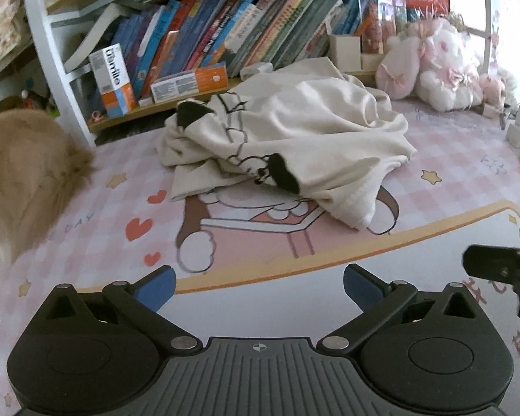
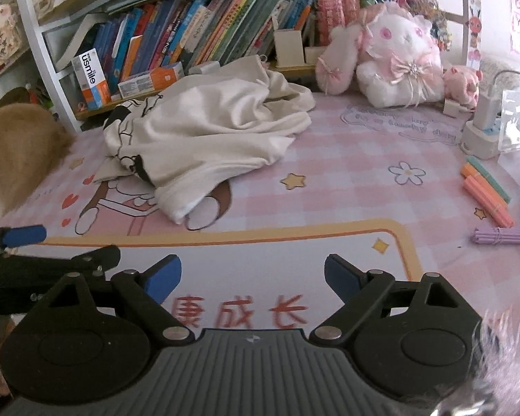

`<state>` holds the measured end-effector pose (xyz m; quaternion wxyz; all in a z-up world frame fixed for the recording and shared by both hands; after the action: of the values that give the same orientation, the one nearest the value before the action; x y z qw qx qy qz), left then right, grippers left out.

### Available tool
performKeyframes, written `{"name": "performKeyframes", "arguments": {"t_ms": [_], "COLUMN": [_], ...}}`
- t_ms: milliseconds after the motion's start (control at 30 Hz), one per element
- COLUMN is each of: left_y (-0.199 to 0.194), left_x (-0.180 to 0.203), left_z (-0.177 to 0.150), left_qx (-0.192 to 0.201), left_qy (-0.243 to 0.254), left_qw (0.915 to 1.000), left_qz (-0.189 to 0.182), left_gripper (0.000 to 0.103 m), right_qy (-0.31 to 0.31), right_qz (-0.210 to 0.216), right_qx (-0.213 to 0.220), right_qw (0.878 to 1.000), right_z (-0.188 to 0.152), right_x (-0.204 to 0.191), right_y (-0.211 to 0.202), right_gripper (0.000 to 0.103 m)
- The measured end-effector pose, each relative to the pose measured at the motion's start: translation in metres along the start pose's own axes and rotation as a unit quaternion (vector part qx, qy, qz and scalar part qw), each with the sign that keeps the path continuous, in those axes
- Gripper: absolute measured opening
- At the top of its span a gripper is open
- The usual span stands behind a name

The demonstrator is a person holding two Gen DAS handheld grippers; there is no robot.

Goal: Fold clothes
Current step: 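Reach both grippers to the crumpled cream T-shirt and pinch its edge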

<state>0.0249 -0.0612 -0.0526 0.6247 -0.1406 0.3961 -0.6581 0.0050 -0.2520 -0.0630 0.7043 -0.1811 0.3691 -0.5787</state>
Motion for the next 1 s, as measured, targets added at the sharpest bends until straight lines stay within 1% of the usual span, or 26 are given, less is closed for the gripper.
{"name": "performKeyframes", "arguments": {"t_ms": [67, 233, 400, 500, 600, 667, 700, 733, 767, 800, 867, 900, 967, 1000], "left_y": [0.007, 0.027, 0.042, 0.053, 0.063, 0.068, 0.069, 0.071, 0.071, 0.071, 0.071, 0.069, 0.058, 0.051], "left_x": [0.009, 0.029, 0.043, 0.051, 0.052, 0.047, 0.043, 0.038, 0.033, 0.029, 0.02, 0.016, 0.008, 0.004], "left_z": [0.007, 0.022, 0.036, 0.045, 0.053, 0.057, 0.058, 0.059, 0.059, 0.059, 0.058, 0.058, 0.058, 0.058], "left_qx": [0.001, 0.0, 0.003, 0.004, 0.007, 0.009, 0.011, 0.013, 0.015, 0.016, 0.014, 0.011, 0.026, 0.035], "left_qy": [0.009, 0.04, 0.059, 0.084, 0.098, 0.096, 0.091, 0.083, 0.073, 0.064, 0.047, 0.039, 0.024, 0.018], "left_qw": [0.9999, 0.9984, 0.9973, 0.9949, 0.9935, 0.9931, 0.993, 0.9933, 0.9941, 0.9952, 0.9975, 0.9984, 0.9992, 0.9992], "left_qz": [0.006, 0.04, 0.042, 0.057, 0.058, 0.067, 0.075, 0.079, 0.078, 0.072, 0.051, 0.038, 0.018, 0.009], "left_gripper": [0.103, 0.103, 0.103, 0.103, 0.102, 0.093, 0.092, 0.088, 0.076, 0.068, 0.024, 0.02, 0.01, 0.009], "right_qy": [-0.013, -0.036, -0.035, -0.029, -0.028, -0.032, -0.035, -0.041, -0.05, -0.06, -0.081, -0.091, -0.117, -0.132], "right_qz": [-0.004, -0.01, -0.018, -0.026, -0.032, -0.029, -0.026, -0.023, -0.02, -0.018, -0.013, -0.01, -0.003, 0.0], "right_qx": [0.0, -0.001, 0.003, 0.007, 0.011, 0.013, 0.014, 0.015, 0.018, 0.02, 0.025, 0.027, 0.029, 0.032], "right_qw": [1.0, 0.999, 0.999, 0.999, 0.999, 0.999, 0.999, 0.999, 0.998, 0.998, 0.996, 0.995, 0.993, 0.991], "right_z": [0.001, 0.003, 0.006, 0.009, 0.012, 0.013, 0.013, 0.013, 0.013, 0.013, 0.013, 0.013, 0.013, 0.013], "right_x": [0.01, 0.034, 0.053, 0.062, 0.065, 0.065, 0.064, 0.062, 0.059, 0.056, 0.048, 0.044, 0.035, 0.029], "right_y": [0.0, -0.005, -0.011, -0.014, -0.017, -0.019, -0.021, -0.023, -0.024, -0.025, -0.027, -0.028, -0.027, -0.027], "right_gripper": [0.09, 0.09, 0.09, 0.09, 0.09, 0.09, 0.09, 0.09, 0.09, 0.09, 0.09, 0.09, 0.09, 0.09]}}
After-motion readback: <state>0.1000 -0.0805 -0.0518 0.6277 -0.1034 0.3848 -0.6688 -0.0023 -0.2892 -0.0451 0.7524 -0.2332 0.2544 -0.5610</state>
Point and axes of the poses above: each gripper's, at about its wrist camera, not at the fingertips, and y roughly the way its jaws point, x to its right, z to its top, the point moved 4 cm from there along y, roughly the way its jaws point, and after that the axes turned 11 degrees about y, right-handed, at the moved point
